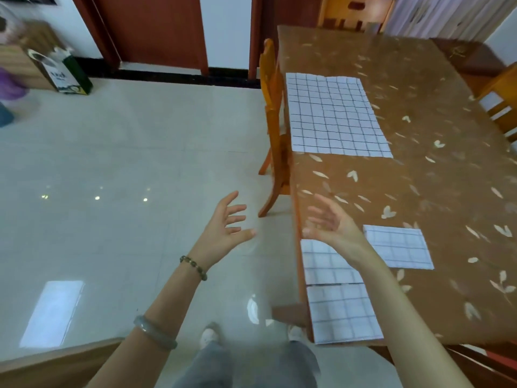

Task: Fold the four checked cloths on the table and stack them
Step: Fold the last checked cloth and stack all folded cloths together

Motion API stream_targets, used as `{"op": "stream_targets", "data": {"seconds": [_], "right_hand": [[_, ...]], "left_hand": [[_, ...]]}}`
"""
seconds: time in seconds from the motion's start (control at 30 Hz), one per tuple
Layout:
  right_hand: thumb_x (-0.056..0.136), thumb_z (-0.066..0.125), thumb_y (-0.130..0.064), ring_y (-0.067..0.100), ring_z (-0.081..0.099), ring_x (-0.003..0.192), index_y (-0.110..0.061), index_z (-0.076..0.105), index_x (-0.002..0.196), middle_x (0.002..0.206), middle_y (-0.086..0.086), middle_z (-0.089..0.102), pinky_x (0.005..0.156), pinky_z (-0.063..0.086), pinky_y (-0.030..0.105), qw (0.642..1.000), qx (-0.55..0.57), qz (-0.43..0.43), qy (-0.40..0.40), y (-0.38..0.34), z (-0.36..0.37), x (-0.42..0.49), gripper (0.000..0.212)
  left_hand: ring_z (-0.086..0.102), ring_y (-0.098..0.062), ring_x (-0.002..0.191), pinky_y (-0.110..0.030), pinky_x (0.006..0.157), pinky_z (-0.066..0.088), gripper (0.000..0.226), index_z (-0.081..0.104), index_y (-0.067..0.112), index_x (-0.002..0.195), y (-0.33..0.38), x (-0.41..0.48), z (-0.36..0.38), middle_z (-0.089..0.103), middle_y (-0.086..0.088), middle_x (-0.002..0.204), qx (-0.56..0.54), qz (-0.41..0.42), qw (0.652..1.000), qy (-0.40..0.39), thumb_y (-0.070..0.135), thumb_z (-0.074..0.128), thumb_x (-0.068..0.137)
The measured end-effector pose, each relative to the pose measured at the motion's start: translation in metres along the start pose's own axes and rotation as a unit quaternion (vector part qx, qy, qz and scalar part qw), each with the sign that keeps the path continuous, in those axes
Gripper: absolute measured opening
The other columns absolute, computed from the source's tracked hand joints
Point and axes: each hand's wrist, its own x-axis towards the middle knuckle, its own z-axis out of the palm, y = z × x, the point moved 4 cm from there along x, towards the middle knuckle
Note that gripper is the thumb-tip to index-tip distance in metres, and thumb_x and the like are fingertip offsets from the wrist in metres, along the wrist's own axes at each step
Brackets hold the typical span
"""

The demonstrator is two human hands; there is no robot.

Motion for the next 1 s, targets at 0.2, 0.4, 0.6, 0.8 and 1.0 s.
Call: {"op": "stream_targets", "data": {"seconds": [0.2,0.4,0.6,0.8,1.0], "right_hand": [[0.076,0.074,0.002,0.006,0.058,0.110,-0.019,0.037,0.144,0.127,0.003,0.056,0.080,0.051,0.012,0.999,0.023,-0.023,0.028,-0.029,0.072,0.013,0.080],[0.074,0.077,0.000,0.007,0.058,0.111,-0.019,0.036,0.144,0.125,-0.001,0.058,0.076,0.050,0.011,0.996,0.045,-0.031,0.072,-0.041,0.092,0.047,0.083],[0.075,0.076,0.000,0.015,0.059,0.113,-0.022,0.042,0.138,0.126,0.003,0.058,0.079,0.051,0.013,0.989,0.064,-0.043,0.129,-0.057,0.086,0.110,0.075],[0.075,0.076,0.000,0.011,0.061,0.110,-0.021,0.045,0.138,0.124,0.003,0.061,0.080,0.052,0.018,0.983,0.093,-0.056,0.151,-0.089,0.056,0.203,0.074],[0.078,0.073,0.001,0.009,0.061,0.111,-0.023,0.049,0.135,0.124,0.000,0.062,0.091,0.052,0.022,0.979,0.093,-0.064,0.171,-0.133,0.010,0.285,0.066]], "left_hand": [[0.054,-0.010,0.117,-0.030,0.096,0.048,0.089,0.028,0.033,0.142,0.007,0.004,-0.082,0.051,0.004,0.130,0.011,0.010,1.000,0.001,0.029,0.077,0.068],[0.056,-0.013,0.115,-0.026,0.089,0.050,0.077,0.033,0.032,0.138,0.009,0.038,-0.126,0.054,0.001,0.128,-0.003,0.008,1.000,0.021,0.010,0.076,0.078],[0.057,-0.011,0.113,-0.030,0.091,0.051,0.082,0.034,0.033,0.138,0.015,0.106,-0.143,0.054,0.002,0.127,0.008,0.002,1.000,-0.013,0.023,0.079,0.069],[0.058,-0.014,0.113,-0.028,0.089,0.052,0.076,0.033,0.029,0.139,0.053,0.222,-0.153,0.053,-0.003,0.129,0.010,0.029,0.999,-0.031,0.007,0.074,0.079],[0.058,-0.015,0.113,-0.026,0.088,0.051,0.077,0.033,0.028,0.141,0.109,0.333,-0.146,0.054,-0.001,0.128,0.009,0.055,0.997,-0.049,0.008,0.074,0.079]]}}
